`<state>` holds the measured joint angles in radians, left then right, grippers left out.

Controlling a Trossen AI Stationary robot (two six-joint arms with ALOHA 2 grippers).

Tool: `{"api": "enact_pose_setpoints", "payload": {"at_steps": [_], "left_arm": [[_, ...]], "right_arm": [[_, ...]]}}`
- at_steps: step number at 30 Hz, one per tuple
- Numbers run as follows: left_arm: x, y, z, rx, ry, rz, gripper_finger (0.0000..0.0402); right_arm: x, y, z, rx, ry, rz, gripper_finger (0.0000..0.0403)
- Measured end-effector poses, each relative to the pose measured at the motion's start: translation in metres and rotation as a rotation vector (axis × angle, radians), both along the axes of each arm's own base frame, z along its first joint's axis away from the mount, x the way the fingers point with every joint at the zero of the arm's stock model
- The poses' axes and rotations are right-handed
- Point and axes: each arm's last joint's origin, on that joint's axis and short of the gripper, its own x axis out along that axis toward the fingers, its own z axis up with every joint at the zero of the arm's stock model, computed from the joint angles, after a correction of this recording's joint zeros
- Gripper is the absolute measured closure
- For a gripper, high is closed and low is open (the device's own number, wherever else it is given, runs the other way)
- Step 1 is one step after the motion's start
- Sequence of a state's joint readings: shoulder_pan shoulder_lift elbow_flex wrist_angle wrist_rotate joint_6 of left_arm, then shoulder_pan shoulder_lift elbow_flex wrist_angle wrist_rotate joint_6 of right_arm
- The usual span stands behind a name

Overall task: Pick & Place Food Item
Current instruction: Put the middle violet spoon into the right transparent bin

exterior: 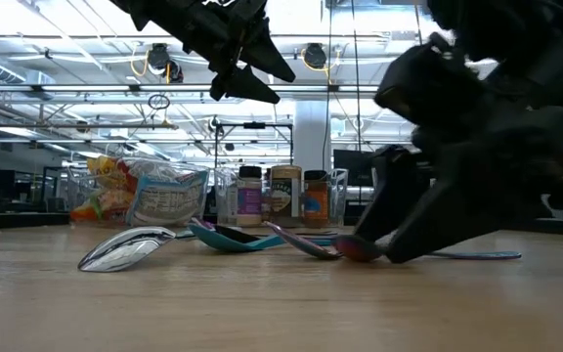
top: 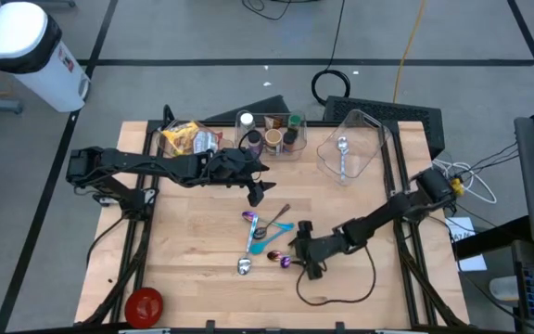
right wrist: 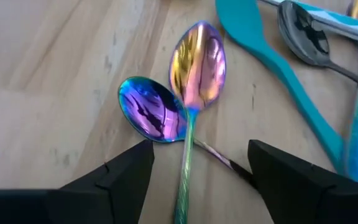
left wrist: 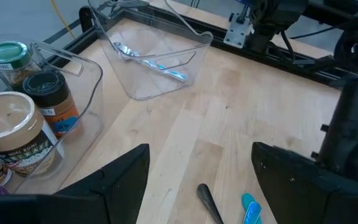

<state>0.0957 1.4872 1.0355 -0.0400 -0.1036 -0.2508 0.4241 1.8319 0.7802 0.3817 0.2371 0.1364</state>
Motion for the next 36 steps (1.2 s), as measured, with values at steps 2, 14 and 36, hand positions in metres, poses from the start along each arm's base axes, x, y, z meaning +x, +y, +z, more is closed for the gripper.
{"api": "enact_pose_setpoints", "payload": {"at_steps": [2, 14, 36], "left_arm": [[0.0, 0.0, 0.0, 0.0, 0.0, 0.0, 0.0117], [0.0, 0.0, 0.0, 0.0, -0.001, 0.0, 0.0117], [0.0, 0.0, 0.0, 0.0, -0.001, 0.0, 0.0117]], "right_arm": [[0.002, -0.003, -0.004, -0.002, 0.017, -0.015, 0.0146], [-0.009, -0.016, -0.019, -0.033, 0.213, -0.079, 0.0269], [-0.015, -0.02, 0.006, 0.061, 0.196, 0.076, 0.04]]}}
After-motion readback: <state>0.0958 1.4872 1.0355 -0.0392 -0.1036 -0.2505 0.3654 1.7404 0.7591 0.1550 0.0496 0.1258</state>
